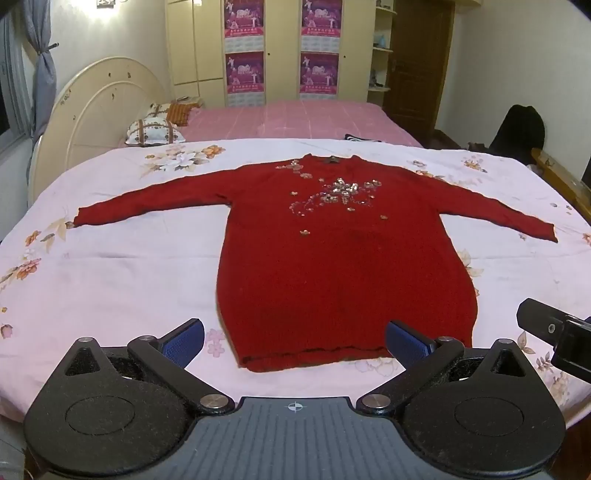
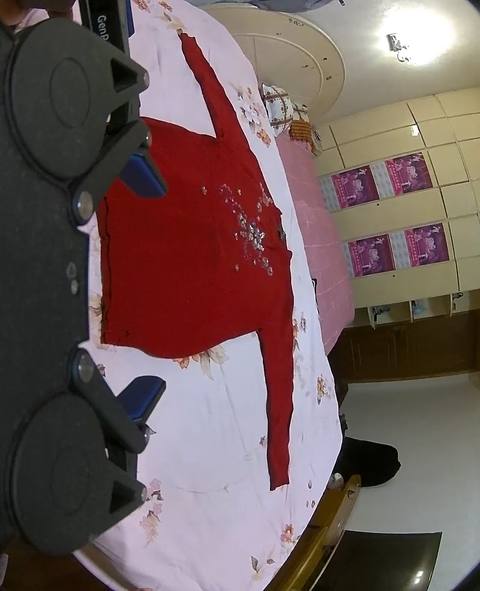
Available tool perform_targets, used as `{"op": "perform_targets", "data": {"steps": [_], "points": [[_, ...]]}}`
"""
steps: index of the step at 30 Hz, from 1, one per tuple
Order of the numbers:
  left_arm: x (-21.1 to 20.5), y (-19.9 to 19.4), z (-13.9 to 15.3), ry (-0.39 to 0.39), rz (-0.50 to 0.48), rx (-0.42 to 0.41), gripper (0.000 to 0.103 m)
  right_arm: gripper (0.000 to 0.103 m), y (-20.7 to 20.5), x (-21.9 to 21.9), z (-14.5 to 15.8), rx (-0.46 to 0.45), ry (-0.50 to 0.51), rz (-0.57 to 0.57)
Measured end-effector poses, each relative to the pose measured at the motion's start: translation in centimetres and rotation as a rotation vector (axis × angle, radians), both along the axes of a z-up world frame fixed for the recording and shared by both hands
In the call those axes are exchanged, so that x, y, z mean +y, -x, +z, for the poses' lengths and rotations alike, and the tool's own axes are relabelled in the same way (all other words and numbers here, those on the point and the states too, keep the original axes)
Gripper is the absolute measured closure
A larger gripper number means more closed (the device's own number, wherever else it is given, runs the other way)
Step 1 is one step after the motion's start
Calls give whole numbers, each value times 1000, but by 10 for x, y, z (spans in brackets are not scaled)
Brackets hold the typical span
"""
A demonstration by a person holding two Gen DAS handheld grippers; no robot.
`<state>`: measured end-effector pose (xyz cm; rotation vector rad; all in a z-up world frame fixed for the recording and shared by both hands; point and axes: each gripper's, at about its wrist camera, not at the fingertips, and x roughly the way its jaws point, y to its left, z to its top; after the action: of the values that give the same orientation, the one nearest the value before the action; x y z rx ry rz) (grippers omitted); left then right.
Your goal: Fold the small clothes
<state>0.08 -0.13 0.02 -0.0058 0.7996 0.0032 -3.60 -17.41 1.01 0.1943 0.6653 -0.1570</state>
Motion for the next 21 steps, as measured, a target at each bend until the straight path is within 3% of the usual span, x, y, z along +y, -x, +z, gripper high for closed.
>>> {"op": "perform_targets", "data": {"steps": [21], "points": [[5, -6, -5, 4, 5, -3, 0, 1, -8, 3, -3, 4, -1, -6]]}}
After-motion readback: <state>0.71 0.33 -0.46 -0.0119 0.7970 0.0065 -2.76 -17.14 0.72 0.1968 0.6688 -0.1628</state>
